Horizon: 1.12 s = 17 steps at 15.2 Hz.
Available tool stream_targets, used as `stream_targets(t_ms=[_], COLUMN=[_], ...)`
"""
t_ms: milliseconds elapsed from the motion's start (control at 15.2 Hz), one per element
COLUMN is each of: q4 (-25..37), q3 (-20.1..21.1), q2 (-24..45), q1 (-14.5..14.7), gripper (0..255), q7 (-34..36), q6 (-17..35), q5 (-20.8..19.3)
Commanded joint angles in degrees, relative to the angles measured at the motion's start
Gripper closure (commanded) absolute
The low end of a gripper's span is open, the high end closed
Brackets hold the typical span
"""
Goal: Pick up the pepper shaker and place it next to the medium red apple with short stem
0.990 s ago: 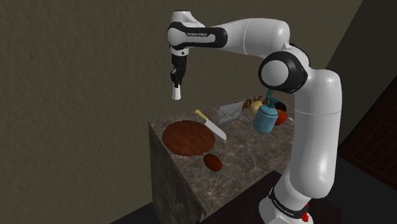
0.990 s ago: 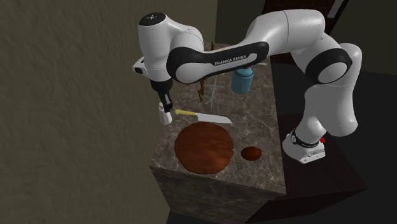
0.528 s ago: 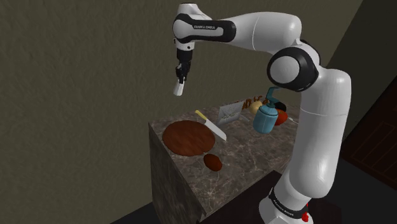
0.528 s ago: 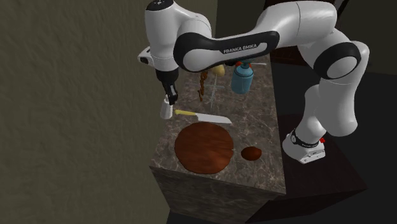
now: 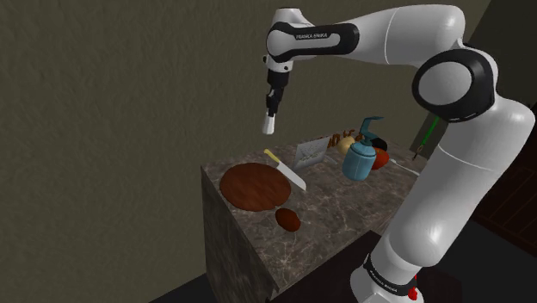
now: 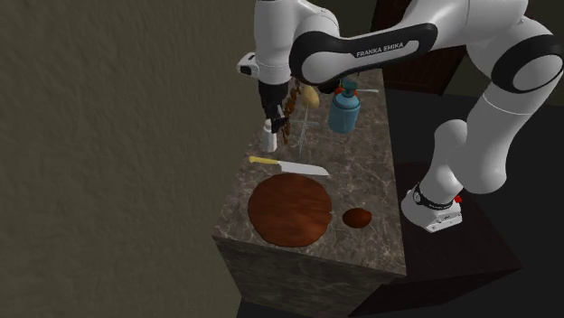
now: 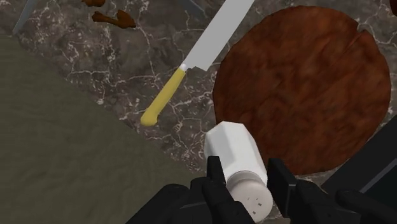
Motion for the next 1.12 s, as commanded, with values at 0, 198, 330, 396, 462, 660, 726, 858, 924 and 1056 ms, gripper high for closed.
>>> stream_targets(t_ms=[0, 198, 330, 396, 462, 660, 726, 858, 924, 1056], q4=[-5.4, -11.3, -14.8, -16.4, -18.0, -22.3, -23.6, -26.0, -27.1, -29.1], q3=[-0.8, -2.1, -3.1, -3.6, -4.1, -5.8, -6.5, -7.7, -8.4, -9.7], q2=[-4.0, -9.2, -12.5, -14.2, -15.8, -20.4, -21.9, -24.8, -26.2, -28.9], q1=[-0.8, -2.0, -2.8, -3.3, -3.7, -5.1, -5.6, -6.7, -7.2, -8.3], gripper=[255, 255, 255, 255, 255, 255, 255, 255, 255, 255], q7=[-1.5, -3.8, -5.4, -6.2, -7.0, -9.6, -10.5, -12.3, -13.3, -15.2], q6=[1.5, 2.3, 2.6, 2.7, 2.7, 2.7, 2.6, 2.3, 2.1, 1.7], q5=[-0.3, -0.9, -1.4, -1.7, -2.0, -3.2, -3.6, -4.5, -5.0, -6.1])
